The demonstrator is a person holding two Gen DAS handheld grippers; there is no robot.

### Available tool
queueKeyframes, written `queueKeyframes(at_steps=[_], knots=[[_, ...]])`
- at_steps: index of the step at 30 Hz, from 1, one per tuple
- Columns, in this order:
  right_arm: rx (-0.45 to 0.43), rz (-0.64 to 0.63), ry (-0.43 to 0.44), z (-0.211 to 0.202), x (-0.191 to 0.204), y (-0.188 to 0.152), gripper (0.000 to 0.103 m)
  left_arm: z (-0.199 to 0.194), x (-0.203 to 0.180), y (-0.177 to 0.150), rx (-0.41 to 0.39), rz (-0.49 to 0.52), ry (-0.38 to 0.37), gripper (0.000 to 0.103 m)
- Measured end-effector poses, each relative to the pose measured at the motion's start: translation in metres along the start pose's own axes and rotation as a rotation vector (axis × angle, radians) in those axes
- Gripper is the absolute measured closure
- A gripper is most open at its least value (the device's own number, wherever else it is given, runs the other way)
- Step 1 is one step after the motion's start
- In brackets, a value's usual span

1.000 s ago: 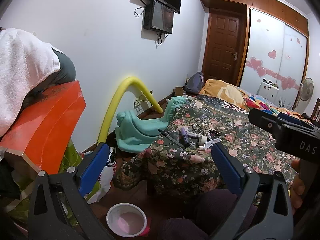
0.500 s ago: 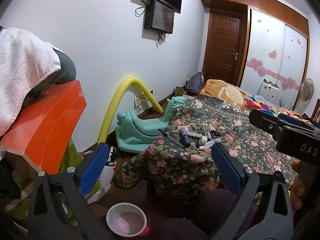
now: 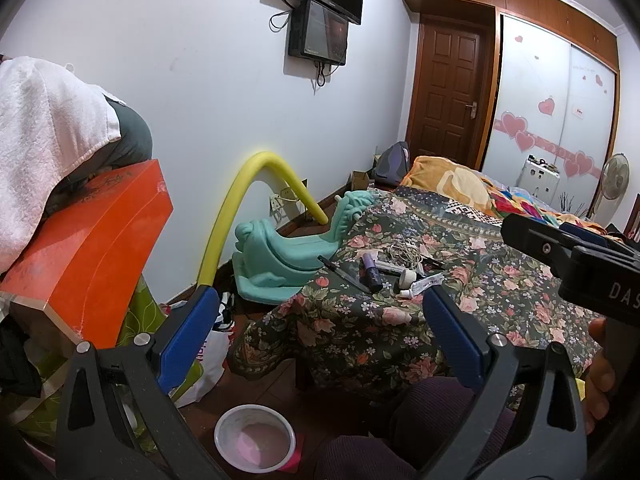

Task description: Collect trash

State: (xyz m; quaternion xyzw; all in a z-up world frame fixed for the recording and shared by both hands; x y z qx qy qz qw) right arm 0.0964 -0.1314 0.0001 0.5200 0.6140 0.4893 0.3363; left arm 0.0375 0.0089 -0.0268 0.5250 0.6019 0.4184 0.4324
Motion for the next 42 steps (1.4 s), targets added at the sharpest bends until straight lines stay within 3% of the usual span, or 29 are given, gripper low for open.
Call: queueKeyframes(at_steps=[31, 42], knots=[[0.038, -0.021, 0.022, 0.012, 0.001, -0.010, 0.000, 0.003, 0.004, 0.005, -0.002, 0.015, 0.027, 0.000], [0.003, -0.096, -0.014, 0.037, -0.028, -0.004, 0.000, 0.042, -0.010, 0.005, 0.033, 0.031, 0.083, 0.001]])
Point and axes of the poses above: each gripper's, at about its wrist camera, not at the fingertips, and z roughly the way its jaws point, x to its left, y to its top, the point moved 5 cm from there along z, roughly the way its jaws point, and after that the axes turned 14 degrees about -x, right-handed, at the moved point
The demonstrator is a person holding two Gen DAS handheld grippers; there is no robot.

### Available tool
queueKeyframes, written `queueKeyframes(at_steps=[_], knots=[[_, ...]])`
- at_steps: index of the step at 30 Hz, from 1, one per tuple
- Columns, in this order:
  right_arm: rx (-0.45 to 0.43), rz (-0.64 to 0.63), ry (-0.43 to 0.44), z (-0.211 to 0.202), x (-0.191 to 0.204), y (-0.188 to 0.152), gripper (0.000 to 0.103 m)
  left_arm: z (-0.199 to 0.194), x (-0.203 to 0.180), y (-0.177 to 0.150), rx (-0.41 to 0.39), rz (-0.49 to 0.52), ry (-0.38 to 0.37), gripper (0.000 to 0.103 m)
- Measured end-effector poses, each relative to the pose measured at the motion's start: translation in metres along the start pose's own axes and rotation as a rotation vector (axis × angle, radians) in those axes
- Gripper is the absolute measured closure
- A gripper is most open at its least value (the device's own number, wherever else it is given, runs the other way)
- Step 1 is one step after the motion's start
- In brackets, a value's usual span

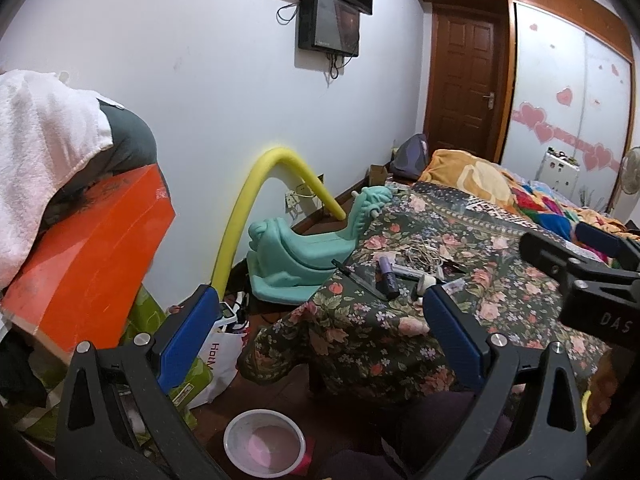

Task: Collect trash
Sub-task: 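Grasp the black pen with the left gripper while the right gripper grasps the black USB stick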

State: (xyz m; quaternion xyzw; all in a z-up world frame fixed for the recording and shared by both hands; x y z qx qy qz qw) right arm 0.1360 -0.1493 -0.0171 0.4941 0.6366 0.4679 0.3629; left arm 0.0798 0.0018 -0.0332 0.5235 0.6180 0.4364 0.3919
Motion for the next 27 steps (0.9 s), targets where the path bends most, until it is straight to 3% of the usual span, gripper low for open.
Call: queueKeyframes(at_steps=[5, 11, 24, 27], knots=[[0.031, 0.007, -0.038, 0.026, -0.035, -0.007, 0.000, 0.040, -0.020, -0.004, 0.066, 0.006, -0.016, 0.006], [0.127, 0.022, -0.078, 0.068, -0.085, -0.028, 0.000, 0.094, -0.047, -0.014, 0.150, 0.006, -0.031, 0.008], [0.354, 0.195, -0.017, 0.156, -0.147, -0.076, 0.003, 0.219, -0.054, -0.057, 0.344, -0.142, 0.016, 0.008], [0.380, 0.177, -0.003, 0.187, -0.156, -0.084, 0.009, 0.244, -0.048, -0.069, 0.382, -0.151, 0.055, 0.015]])
Point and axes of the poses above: each gripper's, at about its wrist camera, not at the fingertips, and z roughly the way its jaws point, x to its left, y to its top, the point moved 5 cm from there along z, roughly the way its jaws point, and after that the axes turned 14 degrees about -x, right-handed, at the moved point
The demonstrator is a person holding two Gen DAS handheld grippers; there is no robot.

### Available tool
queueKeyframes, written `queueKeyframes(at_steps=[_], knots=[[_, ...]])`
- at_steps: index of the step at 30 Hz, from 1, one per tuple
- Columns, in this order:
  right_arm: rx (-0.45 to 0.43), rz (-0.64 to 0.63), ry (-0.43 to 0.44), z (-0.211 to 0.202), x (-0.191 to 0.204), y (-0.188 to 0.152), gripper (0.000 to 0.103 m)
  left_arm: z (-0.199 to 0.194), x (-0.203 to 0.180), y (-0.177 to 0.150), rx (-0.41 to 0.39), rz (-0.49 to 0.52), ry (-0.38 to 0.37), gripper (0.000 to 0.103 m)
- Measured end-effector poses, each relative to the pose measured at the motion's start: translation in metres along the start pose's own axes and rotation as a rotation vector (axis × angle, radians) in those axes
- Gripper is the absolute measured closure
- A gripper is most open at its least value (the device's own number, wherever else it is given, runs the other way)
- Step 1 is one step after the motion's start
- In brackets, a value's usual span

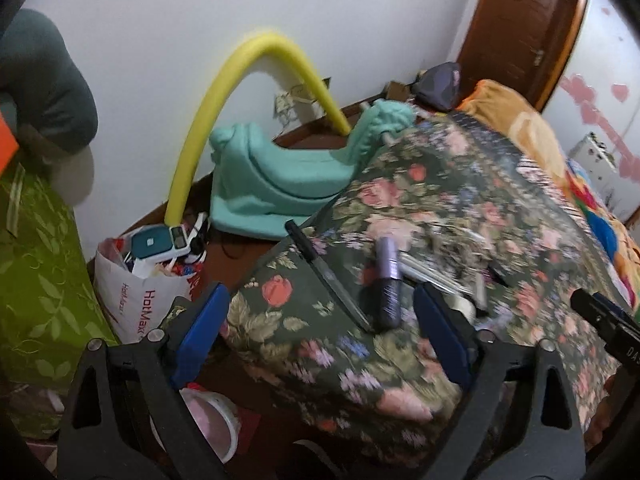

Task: Collect trash
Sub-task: 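Grasp the black pen with the left gripper while the right gripper grasps the black USB stick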

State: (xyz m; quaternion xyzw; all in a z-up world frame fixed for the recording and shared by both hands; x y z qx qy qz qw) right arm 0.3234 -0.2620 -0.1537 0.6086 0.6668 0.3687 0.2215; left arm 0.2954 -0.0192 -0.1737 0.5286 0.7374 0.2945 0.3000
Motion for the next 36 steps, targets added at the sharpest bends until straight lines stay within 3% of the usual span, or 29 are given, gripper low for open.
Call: queueKeyframes(at_steps=[2, 6, 11, 13, 16, 22, 28, 36], knots=[[0.023, -0.029, 0.001, 0.022, -0.003, 0.002, 0.015, 0.022, 0.002, -0.003, 0.034, -0.008, 0.022, 0.020], [0.120, -0.057, 0.039, 0.068, -0.014, -0.002, 0.037, 0.048, 0.002, -0.008, 0.067, -0.022, 0.031, 0.030], [0.193, -0.086, 0.131, 0.097, -0.016, -0.010, 0.038, 0.077, 0.004, -0.013, 0.113, -0.057, 0.033, 0.046], [0.211, -0.111, 0.160, 0.104, -0.013, -0.013, 0.038, 0.084, 0.005, -0.016, 0.135, -0.082, 0.027, 0.060], [0.214, -0.150, 0.203, 0.111, -0.006, -0.016, 0.038, 0.088, 0.002, -0.018, 0.133, -0.104, 0.020, 0.066], [0.221, -0.197, 0.242, 0.122, 0.002, -0.016, 0.060, 0.095, -0.006, -0.022, 0.146, -0.131, 0.021, 0.088], [0.226, -0.126, 0.290, 0.126, -0.004, -0.013, 0.080, 0.097, -0.009, -0.023, 0.149, -0.154, 0.019, 0.091], [0.204, -0.099, 0.223, 0.105, -0.034, -0.014, 0.080, 0.075, -0.019, -0.022, 0.135, -0.116, -0.028, 0.096]])
Point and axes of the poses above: each gripper's, at about its wrist camera, not at the fingertips, and z roughly the way its jaws point, x to its left, y to its top, the point moved 5 cm from there along z, roughly the way its jaws point, and after that the axes turned 14 degrees about -x, right-handed, at the moved point
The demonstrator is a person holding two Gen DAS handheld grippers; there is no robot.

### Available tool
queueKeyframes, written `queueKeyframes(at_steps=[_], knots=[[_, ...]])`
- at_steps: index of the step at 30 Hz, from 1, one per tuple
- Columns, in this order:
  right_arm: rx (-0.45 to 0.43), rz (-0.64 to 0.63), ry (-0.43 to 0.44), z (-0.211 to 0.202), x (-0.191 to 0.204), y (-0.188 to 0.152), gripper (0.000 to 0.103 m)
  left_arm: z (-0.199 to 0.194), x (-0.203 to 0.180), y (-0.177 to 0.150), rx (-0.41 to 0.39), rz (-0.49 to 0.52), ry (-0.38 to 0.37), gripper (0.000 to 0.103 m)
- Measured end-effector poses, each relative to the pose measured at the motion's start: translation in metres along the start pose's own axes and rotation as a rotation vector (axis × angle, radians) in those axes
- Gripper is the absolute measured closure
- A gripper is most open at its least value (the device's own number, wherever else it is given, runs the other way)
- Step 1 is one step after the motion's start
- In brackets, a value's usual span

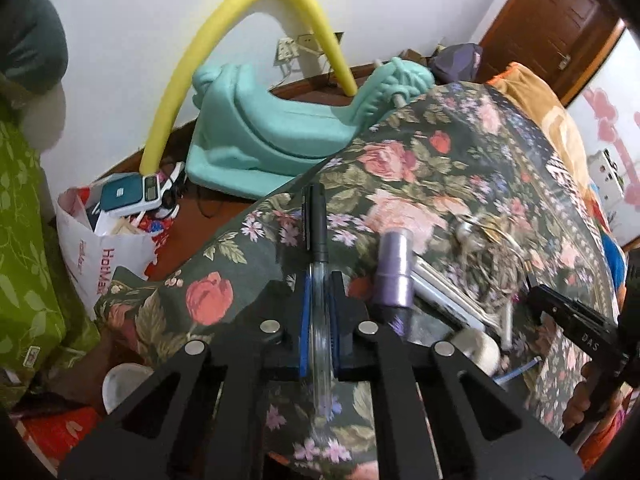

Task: Collect trash
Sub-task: 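Grasp the black pen with the left gripper while the right gripper grasps the black USB stick, then carry pen and USB stick to the white bin and open both grippers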

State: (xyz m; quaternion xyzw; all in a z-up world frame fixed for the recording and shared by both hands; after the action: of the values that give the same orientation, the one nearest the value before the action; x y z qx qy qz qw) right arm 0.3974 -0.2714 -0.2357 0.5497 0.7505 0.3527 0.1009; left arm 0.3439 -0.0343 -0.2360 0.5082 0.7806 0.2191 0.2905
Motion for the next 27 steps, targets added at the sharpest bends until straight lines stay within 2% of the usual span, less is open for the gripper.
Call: queueKeyframes(at_steps=[3, 7, 11, 21, 27], knots=[[-0.015, -0.004, -0.030, -0.013, -0.002, -0.004, 0.080, -0.014, -0.008, -0.002, -0.016, 0.058, 0.005, 0.096], [-0.059, 0.006, -0.054, -0.040, -0.002, -0.003, 0.080, -0.032, -0.012, 0.001, -0.036, 0.062, -0.008, 0.096], [-0.103, 0.018, -0.054, -0.060, 0.013, 0.008, 0.080, -0.056, -0.014, 0.006, -0.069, 0.061, -0.023, 0.096], [-0.206, -0.046, -0.009, -0.111, 0.083, 0.024, 0.080, -0.130, 0.001, 0.013, -0.171, 0.058, -0.036, 0.096], [-0.227, -0.102, 0.051, -0.128, 0.139, 0.016, 0.080, -0.172, 0.040, -0.003, -0.198, 0.024, -0.003, 0.096]])
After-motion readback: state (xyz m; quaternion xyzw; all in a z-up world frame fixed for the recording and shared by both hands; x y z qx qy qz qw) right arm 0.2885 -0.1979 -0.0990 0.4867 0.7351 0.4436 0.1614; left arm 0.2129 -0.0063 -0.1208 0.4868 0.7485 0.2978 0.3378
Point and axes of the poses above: each gripper's, at about its wrist camera, not at the fingertips, and z roughly the way its jaws point, x to its left, y to its top, the point moved 5 cm from there along z, roughly the way its jaws point, and after that the axes turned 14 degrees about -x, right-handed, at the moved point
